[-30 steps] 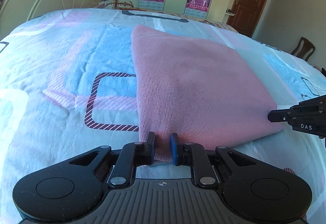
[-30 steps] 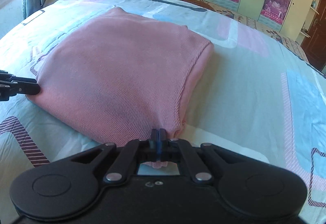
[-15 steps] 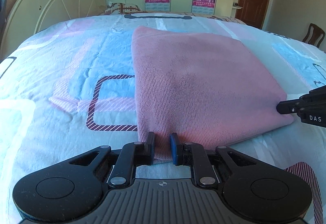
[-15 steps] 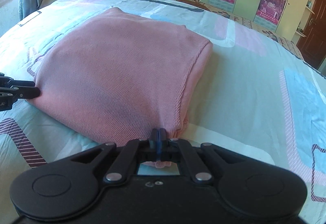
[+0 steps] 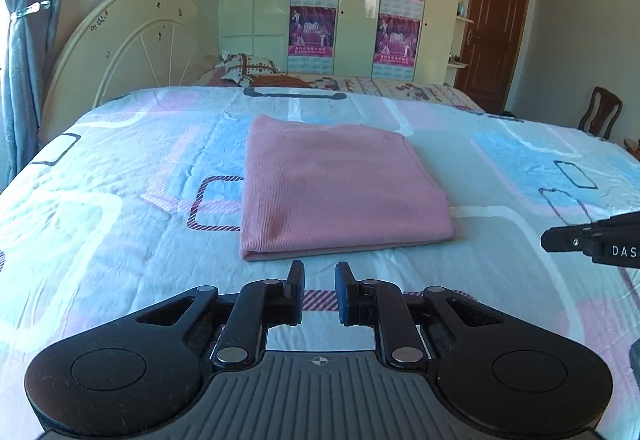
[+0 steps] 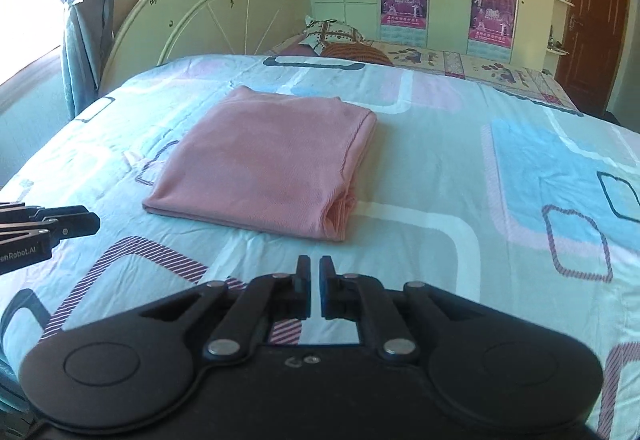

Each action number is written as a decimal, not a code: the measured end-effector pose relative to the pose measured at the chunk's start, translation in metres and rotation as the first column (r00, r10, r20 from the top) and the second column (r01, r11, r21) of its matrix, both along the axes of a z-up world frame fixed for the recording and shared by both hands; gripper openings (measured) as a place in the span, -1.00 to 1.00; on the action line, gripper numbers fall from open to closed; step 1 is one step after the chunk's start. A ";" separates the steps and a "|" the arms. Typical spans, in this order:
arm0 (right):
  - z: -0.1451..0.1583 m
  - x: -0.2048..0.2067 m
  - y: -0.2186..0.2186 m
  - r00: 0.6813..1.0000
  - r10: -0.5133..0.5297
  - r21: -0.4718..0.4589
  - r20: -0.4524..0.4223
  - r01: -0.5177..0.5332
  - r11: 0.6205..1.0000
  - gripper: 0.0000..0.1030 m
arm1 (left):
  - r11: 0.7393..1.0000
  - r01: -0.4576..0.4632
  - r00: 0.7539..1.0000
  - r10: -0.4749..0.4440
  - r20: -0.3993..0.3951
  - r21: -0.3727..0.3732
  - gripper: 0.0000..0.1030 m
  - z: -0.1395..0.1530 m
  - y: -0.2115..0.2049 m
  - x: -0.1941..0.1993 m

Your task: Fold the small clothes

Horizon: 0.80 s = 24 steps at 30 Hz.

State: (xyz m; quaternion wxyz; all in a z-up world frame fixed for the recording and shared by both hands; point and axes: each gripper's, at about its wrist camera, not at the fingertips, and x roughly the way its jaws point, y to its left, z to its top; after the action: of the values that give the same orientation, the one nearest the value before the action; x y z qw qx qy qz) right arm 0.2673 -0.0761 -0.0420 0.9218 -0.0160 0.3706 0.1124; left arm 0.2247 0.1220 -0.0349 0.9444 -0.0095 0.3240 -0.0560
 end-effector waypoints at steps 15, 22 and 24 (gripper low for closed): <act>0.052 -0.127 -0.019 0.983 -0.113 0.079 0.148 0.102 0.992 0.99 | 0.998 -0.057 0.984 0.051 0.170 0.036 0.99 0.058 -0.022 -0.140; 0.061 -0.168 -0.014 0.974 -0.121 0.015 0.189 0.120 0.993 0.99 | 0.998 -0.045 0.983 0.037 0.180 0.043 0.99 0.070 -0.030 -0.165; 0.063 -0.172 -0.015 0.974 -0.126 0.028 0.190 0.123 0.992 0.99 | 0.998 -0.038 0.982 0.030 0.186 0.042 0.99 0.071 -0.032 -0.170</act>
State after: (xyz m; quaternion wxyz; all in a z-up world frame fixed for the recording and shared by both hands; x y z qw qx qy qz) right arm 0.0949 -0.0906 0.0208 0.9585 0.0042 0.2797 0.0552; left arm 0.0550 0.0897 0.0365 0.9712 0.0115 0.2354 -0.0333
